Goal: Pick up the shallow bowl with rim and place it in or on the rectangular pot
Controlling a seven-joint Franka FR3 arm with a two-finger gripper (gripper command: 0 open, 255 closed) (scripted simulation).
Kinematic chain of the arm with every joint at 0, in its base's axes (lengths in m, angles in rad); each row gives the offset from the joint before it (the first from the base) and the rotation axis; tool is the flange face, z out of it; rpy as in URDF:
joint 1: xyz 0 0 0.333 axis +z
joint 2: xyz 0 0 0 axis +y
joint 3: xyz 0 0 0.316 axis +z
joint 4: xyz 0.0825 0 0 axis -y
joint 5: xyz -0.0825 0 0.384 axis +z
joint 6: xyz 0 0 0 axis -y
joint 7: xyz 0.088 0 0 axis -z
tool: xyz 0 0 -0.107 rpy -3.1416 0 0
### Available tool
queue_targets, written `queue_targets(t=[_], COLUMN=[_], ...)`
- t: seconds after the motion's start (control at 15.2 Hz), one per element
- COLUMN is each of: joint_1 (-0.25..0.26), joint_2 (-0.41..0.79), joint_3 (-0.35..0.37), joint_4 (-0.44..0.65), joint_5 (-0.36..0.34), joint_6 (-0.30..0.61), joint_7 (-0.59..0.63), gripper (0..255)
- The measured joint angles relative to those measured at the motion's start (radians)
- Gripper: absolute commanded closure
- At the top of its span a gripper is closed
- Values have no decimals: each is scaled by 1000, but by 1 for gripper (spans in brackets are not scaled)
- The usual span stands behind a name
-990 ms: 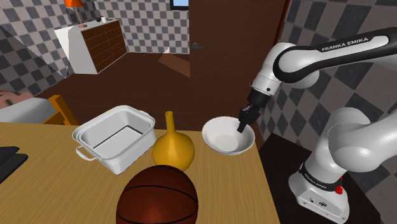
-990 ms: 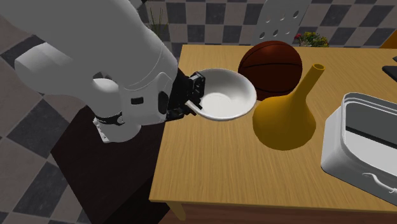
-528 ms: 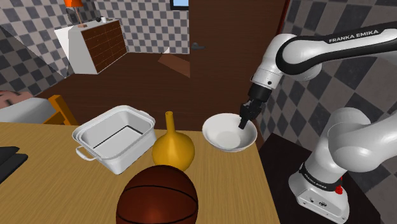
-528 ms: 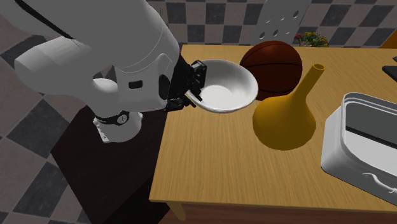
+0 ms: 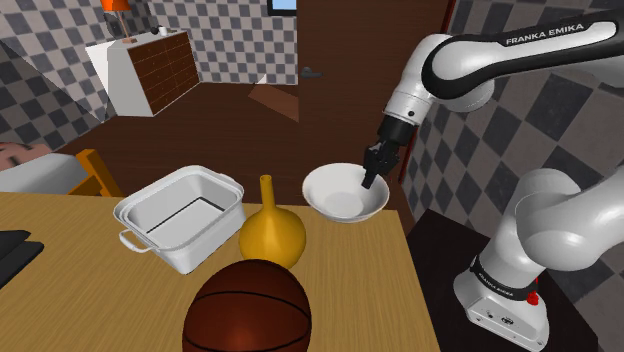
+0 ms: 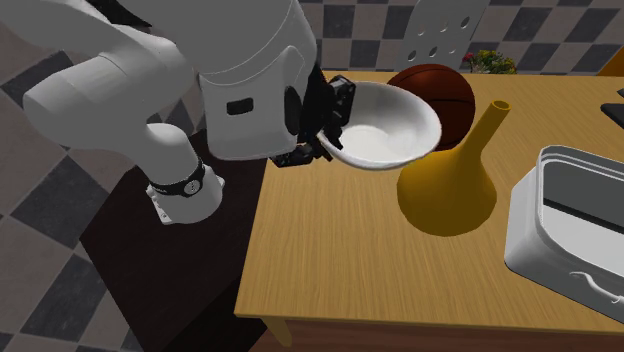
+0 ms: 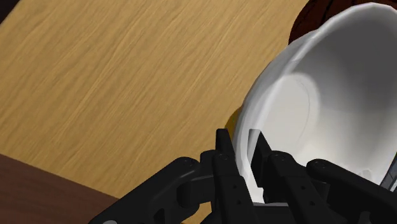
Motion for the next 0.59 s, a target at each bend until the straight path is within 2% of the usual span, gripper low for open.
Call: queue_targets(t=[0.4, 0.59], joint_1=[60, 76], joint_2=[261, 372], joint_3=[36, 49], joint_4=[189, 300], joint_5=[60, 70], joint_6=[95, 105], joint_7=[11, 31], gripper=[255, 255])
